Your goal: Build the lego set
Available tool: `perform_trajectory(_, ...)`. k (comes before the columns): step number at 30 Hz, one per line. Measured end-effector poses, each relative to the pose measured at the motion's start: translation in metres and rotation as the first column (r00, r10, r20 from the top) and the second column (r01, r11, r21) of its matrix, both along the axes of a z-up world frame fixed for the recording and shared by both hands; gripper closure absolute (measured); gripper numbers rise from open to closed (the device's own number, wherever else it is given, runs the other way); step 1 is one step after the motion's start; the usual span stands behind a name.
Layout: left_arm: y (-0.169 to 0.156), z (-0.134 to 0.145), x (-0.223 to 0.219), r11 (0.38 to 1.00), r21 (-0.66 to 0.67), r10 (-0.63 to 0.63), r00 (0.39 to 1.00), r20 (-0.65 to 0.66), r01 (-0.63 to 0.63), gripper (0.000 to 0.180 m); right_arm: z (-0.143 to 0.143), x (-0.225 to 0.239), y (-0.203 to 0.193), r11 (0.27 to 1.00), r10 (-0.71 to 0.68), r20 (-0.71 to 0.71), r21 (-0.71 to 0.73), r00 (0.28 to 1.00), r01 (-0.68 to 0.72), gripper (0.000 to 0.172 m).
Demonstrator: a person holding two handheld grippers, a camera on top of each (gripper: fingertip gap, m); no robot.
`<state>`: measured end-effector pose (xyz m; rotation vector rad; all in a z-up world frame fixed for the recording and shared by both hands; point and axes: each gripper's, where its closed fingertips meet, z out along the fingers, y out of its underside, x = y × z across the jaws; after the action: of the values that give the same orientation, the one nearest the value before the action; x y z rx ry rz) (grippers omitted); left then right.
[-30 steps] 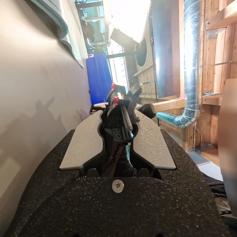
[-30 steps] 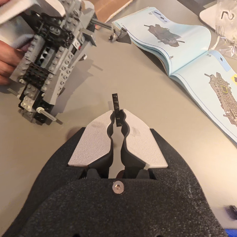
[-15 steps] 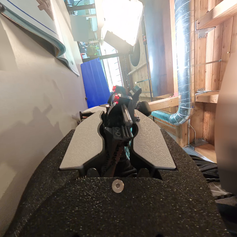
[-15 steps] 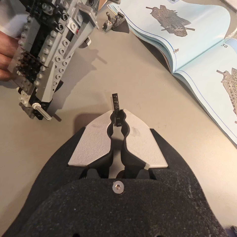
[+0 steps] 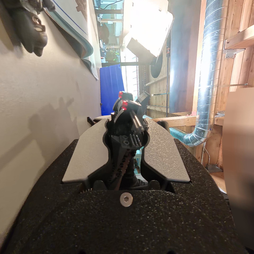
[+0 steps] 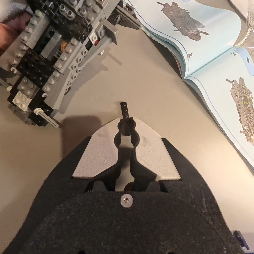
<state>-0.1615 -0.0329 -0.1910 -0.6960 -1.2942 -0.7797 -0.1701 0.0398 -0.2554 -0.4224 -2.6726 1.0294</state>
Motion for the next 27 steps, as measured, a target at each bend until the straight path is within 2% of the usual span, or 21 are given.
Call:
perform_trajectory(3,-0.002,0.001,0.001,1.000,0.023,0.011,1.000,0.019,-0.011,0.134,0.001,0.000,0.002,1.000,-0.016,-0.002,0.004,1.000,0.016,0.151)
perform_trajectory(6,-0.005,0.006,0.005,0.996,0.092,0.017,0.999,0.038,-0.021,0.134,0.010,0.007,0.002,1.000,-0.016,0.003,-0.027,1.000,0.016,0.150)
perform_trajectory(8,-0.007,0.009,0.007,0.991,0.128,0.025,0.999,0.044,-0.030,0.134,0.027,0.017,-0.006,0.993,-0.008,0.052,-0.114,0.999,0.014,0.150)
perform_trajectory(13,-0.005,0.015,0.014,0.992,0.117,0.039,0.999,0.021,-0.042,0.134,0.073,0.041,-0.036,0.938,0.022,0.251,-0.339,0.968,0.067,0.142)
perform_trajectory(20,0.004,0.021,0.028,0.996,0.060,0.068,0.997,-0.026,-0.066,0.134,0.060,0.062,-0.063,0.969,-0.056,0.334,-0.207,0.941,0.132,0.134)
perform_trajectory(24,0.007,0.024,0.033,0.996,0.040,0.087,0.995,-0.041,-0.086,0.134,0.052,0.065,-0.064,0.974,-0.111,0.316,-0.154,0.942,0.166,0.144)
perform_trajectory(27,0.006,0.026,0.036,0.995,0.038,0.092,0.994,-0.057,-0.090,0.130,0.053,0.066,-0.064,0.966,-0.124,0.346,-0.171,0.930,0.193,0.148)
